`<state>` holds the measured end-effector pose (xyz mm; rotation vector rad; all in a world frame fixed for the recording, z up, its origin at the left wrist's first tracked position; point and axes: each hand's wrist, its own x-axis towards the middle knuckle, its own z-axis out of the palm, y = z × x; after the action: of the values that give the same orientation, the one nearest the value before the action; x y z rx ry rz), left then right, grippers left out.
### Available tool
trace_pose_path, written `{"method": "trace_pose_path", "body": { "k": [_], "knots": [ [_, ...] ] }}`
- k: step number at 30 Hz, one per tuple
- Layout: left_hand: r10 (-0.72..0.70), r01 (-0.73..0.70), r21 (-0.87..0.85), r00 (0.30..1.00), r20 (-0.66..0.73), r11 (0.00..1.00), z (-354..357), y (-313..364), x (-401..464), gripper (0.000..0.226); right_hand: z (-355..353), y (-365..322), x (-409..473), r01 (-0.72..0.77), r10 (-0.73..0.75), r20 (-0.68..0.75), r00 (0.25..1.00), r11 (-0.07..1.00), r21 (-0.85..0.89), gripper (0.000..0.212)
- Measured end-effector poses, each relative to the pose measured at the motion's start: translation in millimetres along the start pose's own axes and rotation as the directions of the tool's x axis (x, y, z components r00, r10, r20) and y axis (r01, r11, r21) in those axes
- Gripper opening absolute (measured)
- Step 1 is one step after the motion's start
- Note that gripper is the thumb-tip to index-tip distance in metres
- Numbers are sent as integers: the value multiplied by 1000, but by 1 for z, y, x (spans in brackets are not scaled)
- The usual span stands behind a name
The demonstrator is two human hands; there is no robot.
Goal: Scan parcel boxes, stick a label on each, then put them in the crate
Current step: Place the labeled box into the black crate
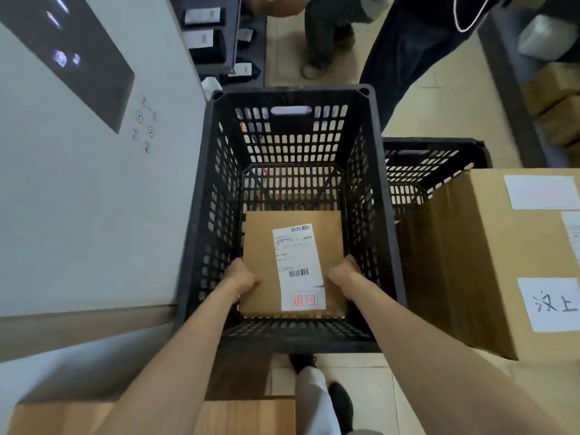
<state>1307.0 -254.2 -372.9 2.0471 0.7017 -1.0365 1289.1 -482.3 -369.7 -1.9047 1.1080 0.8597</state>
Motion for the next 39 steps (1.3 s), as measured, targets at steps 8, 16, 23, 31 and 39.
{"method": "trace_pose_path", "body": {
  "k": [8,16,23,31,39],
  "knots": [
    [273,-255,137,954,-125,957,-24,40,-43,50,-34,-33,-47,432,-432,33,901,889,-151,54],
    [613,-359,580,719,-328,732,-60,84,-176,47,-99,-73,-153,778,-879,125,459,331,-534,36],
    [597,-236,597,605,-527,767,-49,19,-311,52,-99,-49,-247,822,-942,328,65,-136,-553,37],
    [348,55,425,484,-803,904,7,-141,-464,52,-41,36,-365,717,-757,605,-247,-562,-412,44],
    [0,279,91,310,-951,956,75,-296,-610,51,27,146,-490,597,-504,736,-453,-784,-169,45]
  ]
}}
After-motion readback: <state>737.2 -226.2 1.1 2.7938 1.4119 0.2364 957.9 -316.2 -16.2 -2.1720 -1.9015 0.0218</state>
